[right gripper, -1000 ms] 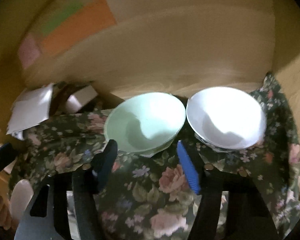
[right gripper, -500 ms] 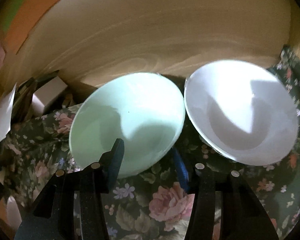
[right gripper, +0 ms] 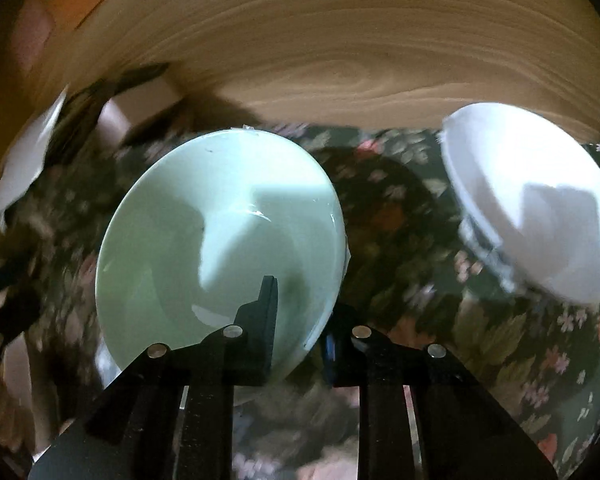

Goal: Organize plates and bowls
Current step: 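Close both grippers on the mint green bowl rim and lift it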

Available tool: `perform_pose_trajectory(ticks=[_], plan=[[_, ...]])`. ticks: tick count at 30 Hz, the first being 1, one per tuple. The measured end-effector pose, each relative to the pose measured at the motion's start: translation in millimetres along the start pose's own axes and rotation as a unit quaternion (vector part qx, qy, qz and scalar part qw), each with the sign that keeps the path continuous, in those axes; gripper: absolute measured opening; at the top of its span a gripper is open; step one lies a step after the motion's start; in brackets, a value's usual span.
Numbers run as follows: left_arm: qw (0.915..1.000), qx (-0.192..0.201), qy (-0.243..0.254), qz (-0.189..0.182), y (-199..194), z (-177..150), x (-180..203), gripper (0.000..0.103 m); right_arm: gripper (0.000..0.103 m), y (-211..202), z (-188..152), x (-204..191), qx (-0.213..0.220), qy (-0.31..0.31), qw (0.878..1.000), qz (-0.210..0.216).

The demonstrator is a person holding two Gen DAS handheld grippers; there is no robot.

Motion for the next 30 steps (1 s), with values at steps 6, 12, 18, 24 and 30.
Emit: perform_pose_trajectory(ticks=[6,12,18,24,30], plan=[[0.9991,-0.042,-0.005,-0.003,16,-3,0,0.097,0.018,-21,-29,-9,-0.015,-0.033,0.999,0.028],[0.9959,-0.089,0.013,0.002,34,-8,12,0.08,0.026,-37,-41,-5,-0.001,-0.036,0.999,0.027],[0.9931,-0.116,0.017,0.002,47,-12,19,0.062,0.032,-41,-37,2,0.014,-0.016,0.999,0.044],[0.9906,-0.134,0.029,-0.005,58,-14,25,0.039,0.027,-28,-38,-3,0.011,-0.013,0.998,0.06],[0.9887,-0.137,0.06,-0.007,62,-15,38,0.019,0.025,-31,-38,-8,0.025,-0.019,0.999,0.043]])
Point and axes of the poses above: each gripper's, at about its wrist camera, not at the fingertips, and y roughly the way its jaws point, x to its right, z to its top, the point moved 1 cm from there along y, roughly the way its jaws point, and after that the axes turned 12 degrees about -z, right-handed, at the moved point
